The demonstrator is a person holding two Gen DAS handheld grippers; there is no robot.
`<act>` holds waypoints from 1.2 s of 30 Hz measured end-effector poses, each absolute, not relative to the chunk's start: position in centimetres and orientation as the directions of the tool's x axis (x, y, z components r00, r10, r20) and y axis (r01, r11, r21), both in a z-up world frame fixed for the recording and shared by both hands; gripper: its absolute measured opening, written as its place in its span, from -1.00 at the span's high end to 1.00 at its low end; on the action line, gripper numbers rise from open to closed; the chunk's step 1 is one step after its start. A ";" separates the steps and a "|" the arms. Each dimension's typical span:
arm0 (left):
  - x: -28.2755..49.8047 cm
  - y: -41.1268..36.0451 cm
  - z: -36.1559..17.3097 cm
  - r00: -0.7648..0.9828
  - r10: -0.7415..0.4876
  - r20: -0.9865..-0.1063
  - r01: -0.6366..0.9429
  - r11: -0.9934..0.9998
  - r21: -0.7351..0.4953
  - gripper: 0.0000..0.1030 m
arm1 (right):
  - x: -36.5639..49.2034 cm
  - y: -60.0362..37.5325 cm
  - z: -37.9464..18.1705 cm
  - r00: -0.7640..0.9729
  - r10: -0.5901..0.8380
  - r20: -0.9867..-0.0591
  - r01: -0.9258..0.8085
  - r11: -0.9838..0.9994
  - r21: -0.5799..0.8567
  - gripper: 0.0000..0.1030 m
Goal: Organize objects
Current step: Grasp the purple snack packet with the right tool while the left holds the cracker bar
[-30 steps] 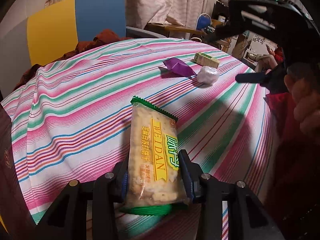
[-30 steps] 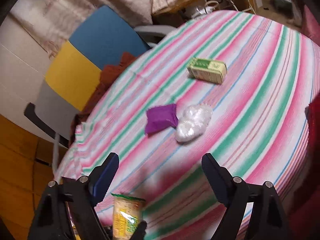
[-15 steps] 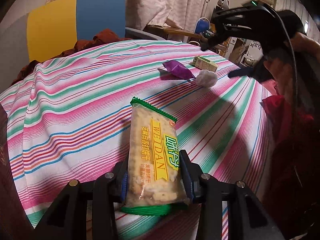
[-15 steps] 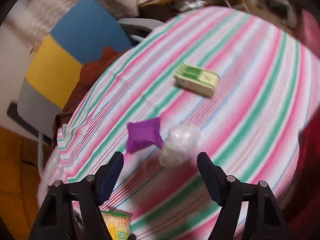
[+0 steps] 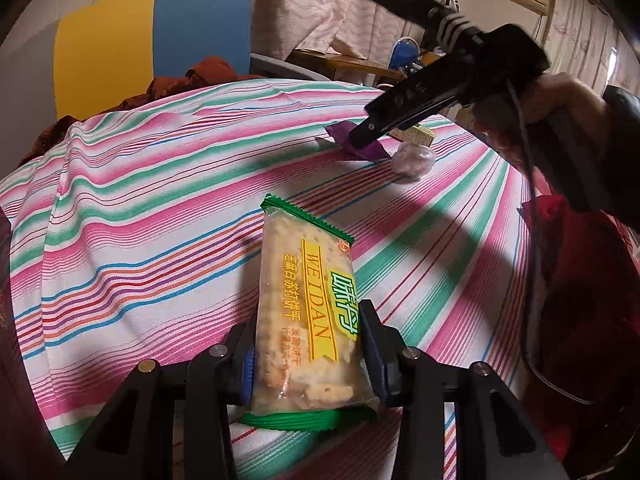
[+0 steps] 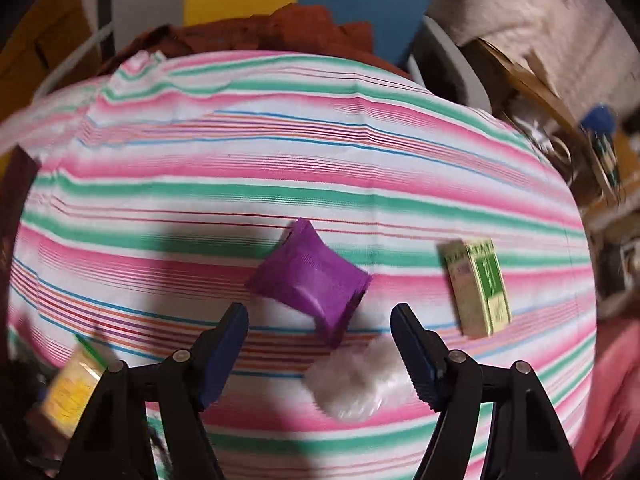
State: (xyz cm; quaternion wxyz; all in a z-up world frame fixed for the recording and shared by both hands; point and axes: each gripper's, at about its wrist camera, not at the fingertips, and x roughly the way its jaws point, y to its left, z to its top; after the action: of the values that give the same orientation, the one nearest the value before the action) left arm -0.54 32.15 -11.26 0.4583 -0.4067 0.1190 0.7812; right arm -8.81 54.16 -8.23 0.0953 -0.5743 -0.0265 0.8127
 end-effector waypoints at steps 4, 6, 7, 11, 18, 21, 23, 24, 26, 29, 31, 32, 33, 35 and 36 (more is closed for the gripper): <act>-0.6 32.2 -11.3 -0.245 0.622 -0.744 -0.812 -0.551 -0.193 0.17 | -10.1 54.3 -9.3 -0.302 0.200 -0.932 -0.068 -0.980 -0.188 -0.35; -0.7 32.3 -11.3 -0.244 0.622 -0.744 -0.811 -0.551 -0.195 0.17 | -11.0 54.4 -10.2 -0.275 0.202 -0.940 -0.058 -0.979 -0.194 0.12; -0.7 32.3 -11.3 -0.245 0.622 -0.744 -0.812 -0.551 -0.193 0.17 | -11.3 54.4 -10.5 -0.270 0.204 -0.941 -0.064 -0.979 -0.194 0.21; -0.6 32.3 -11.4 -0.249 0.621 -0.743 -0.811 -0.553 -0.191 0.17 | -11.3 54.4 -10.0 -0.312 0.127 -0.942 -0.120 -0.988 -0.094 0.23; -0.4 32.5 -11.3 -0.253 0.620 -0.742 -0.811 -0.554 -0.186 0.17 | -10.3 50.9 -9.6 -0.359 0.027 -0.933 -0.128 -0.992 0.020 0.23; -0.4 32.6 -11.2 -0.251 0.623 -0.741 -0.810 -0.554 -0.191 0.17 | -9.4 49.3 -9.6 -0.378 -0.010 -0.926 -0.107 -0.993 0.054 0.16; -0.3 32.7 -11.2 -0.251 0.623 -0.741 -0.810 -0.554 -0.191 0.17 | -8.9 48.5 -10.0 -0.380 -0.004 -0.925 -0.102 -0.994 0.046 -0.12; -0.3 32.7 -11.2 -0.251 0.623 -0.740 -0.810 -0.554 -0.191 0.17 | -8.8 48.6 -10.4 -0.373 -0.012 -0.928 -0.100 -0.994 0.053 -0.19; -0.3 32.7 -11.1 -0.249 0.626 -0.739 -0.809 -0.554 -0.196 0.17 | -8.7 48.7 -10.3 -0.384 -0.027 -0.923 -0.102 -0.992 0.071 -0.43; -0.3 32.8 -11.1 -0.248 0.626 -0.739 -0.809 -0.554 -0.197 0.17 | -8.4 49.2 -10.0 -0.405 -0.031 -0.914 -0.110 -0.991 0.082 -0.61; -0.3 32.8 -11.1 -0.249 0.625 -0.739 -0.809 -0.554 -0.196 0.17 | -8.3 49.4 -9.7 -0.420 -0.037 -0.907 -0.109 -0.990 0.091 -0.61; -0.3 32.8 -11.1 -0.249 0.625 -0.739 -0.809 -0.554 -0.196 0.17 | -8.6 49.4 -9.7 -0.427 -0.038 -0.904 -0.106 -0.990 0.091 -0.61; -0.3 32.8 -11.1 -0.249 0.625 -0.740 -0.809 -0.554 -0.196 0.17 | -8.8 49.3 -9.6 -0.433 -0.038 -0.900 -0.101 -0.991 0.091 -0.62; -0.3 32.8 -11.1 -0.249 0.625 -0.740 -0.809 -0.554 -0.195 0.17 | -8.8 49.1 -9.4 -0.443 -0.027 -0.896 -0.090 -0.993 0.074 -0.63; -0.3 32.8 -11.1 -0.250 0.625 -0.740 -0.810 -0.554 -0.195 0.17 | -8.8 48.9 -9.4 -0.446 -0.019 -0.895 -0.081 -0.995 0.061 -0.63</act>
State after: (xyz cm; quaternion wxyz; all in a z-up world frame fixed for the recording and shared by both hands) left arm -0.33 32.79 -11.14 0.4585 -0.4061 0.1136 0.7823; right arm -8.84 48.90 -9.40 0.0182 -0.5260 0.0473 0.8490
